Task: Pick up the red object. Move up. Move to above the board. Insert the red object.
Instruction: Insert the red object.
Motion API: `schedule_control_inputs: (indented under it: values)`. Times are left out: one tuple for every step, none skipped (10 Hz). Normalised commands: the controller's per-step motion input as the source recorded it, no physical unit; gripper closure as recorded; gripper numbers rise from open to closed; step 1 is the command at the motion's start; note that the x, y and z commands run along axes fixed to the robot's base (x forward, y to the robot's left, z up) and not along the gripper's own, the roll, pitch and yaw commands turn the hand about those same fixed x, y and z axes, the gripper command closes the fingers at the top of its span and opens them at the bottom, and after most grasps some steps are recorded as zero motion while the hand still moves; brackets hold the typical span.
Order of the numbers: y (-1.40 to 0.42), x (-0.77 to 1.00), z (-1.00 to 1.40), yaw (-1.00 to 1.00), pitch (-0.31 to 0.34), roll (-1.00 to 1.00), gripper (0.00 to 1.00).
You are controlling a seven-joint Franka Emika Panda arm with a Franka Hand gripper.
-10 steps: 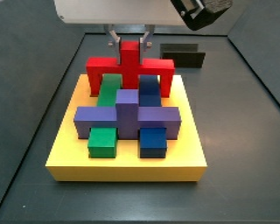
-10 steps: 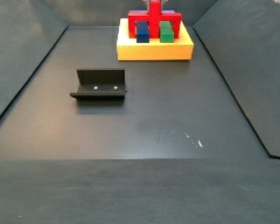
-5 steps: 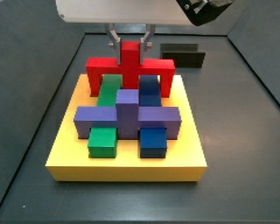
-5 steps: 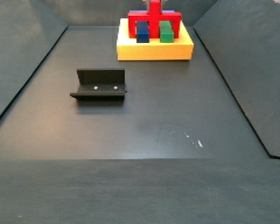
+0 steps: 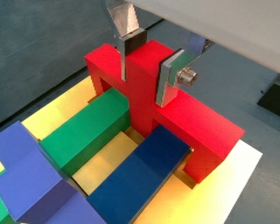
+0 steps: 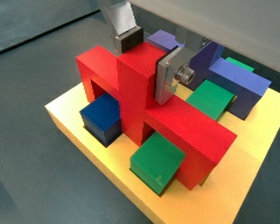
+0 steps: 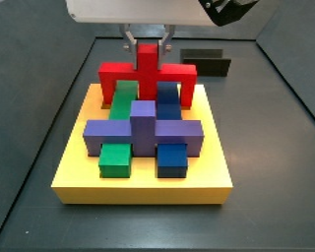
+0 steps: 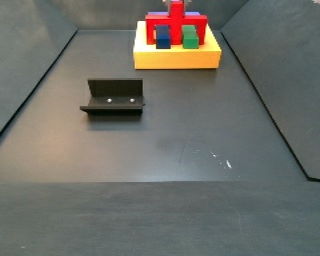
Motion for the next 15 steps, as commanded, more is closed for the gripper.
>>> schedule_control_inputs:
  values:
    - [-0.23, 0.05, -0.14, 0.00, 0.013, 0.00, 1.00]
    - [-0.30, 0.07, -0.13, 0.00, 0.016, 0.00, 1.00]
    - [-0.29, 0.04, -0.04, 0.00, 0.014, -0.09, 1.00]
    - [-0.20, 0.06, -0.03, 0.02, 0.014, -0.16, 1.00]
    - [-0.04, 0.15, -0.18, 0.00, 0.029, -0.08, 1.00]
    - [0.12, 0.19, -0.39, 0.00, 0.070, -0.02, 1.00]
    - [0.19, 0.10, -0.36, 0.00, 0.064, -0.01, 1.00]
    - [0.01, 0.00, -0.15, 0.00, 0.001, -0.10, 1.00]
    - [0.00, 0.00, -0.08, 0.00, 0.000, -0.11, 1.00]
    - [0.00, 0.00, -0.09, 0.00, -0.001, -0.11, 1.00]
    - [0.00, -0.05, -0.05, 0.08, 0.000, -0.02, 1.00]
    - [0.00, 0.00, -0.07, 0.07, 0.000, 0.00, 1.00]
    - [0.00, 0.00, -0.07, 0.00, 0.027, 0.02, 1.00]
    - [0.01, 0.00, -0.11, 0.03, 0.000, 0.00, 1.00]
    - [0.00, -0.12, -0.04, 0.07, 0.000, 0.00, 1.00]
